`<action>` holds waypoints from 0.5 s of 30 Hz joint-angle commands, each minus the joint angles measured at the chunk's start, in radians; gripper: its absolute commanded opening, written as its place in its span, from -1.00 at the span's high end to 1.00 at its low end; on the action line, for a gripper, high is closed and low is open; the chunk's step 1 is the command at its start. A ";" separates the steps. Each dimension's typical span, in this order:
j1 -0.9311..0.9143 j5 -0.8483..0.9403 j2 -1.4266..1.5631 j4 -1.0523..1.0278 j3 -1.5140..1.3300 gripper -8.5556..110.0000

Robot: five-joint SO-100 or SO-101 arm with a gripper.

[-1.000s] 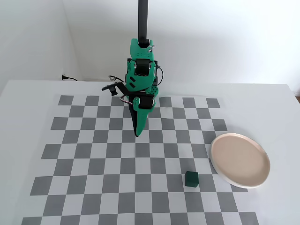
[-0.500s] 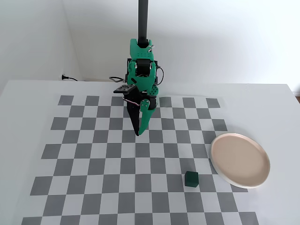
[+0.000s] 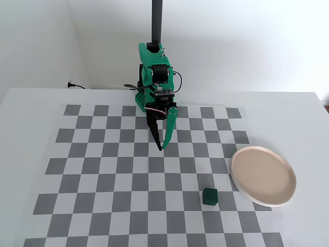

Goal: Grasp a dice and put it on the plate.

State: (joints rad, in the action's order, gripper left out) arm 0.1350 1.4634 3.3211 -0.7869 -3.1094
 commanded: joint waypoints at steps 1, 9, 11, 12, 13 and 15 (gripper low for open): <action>-0.002 0.109 0.012 0.018 0.015 0.92; 0.077 0.126 0.012 0.054 0.057 0.92; 0.100 0.094 0.011 0.077 0.074 0.92; 0.104 0.091 0.000 0.095 0.080 0.92; 0.110 0.091 -0.021 0.103 0.094 0.92; 0.120 0.091 -0.095 0.124 0.132 0.92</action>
State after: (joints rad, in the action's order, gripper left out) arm 0.2378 1.5601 3.2935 -0.7087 -3.0971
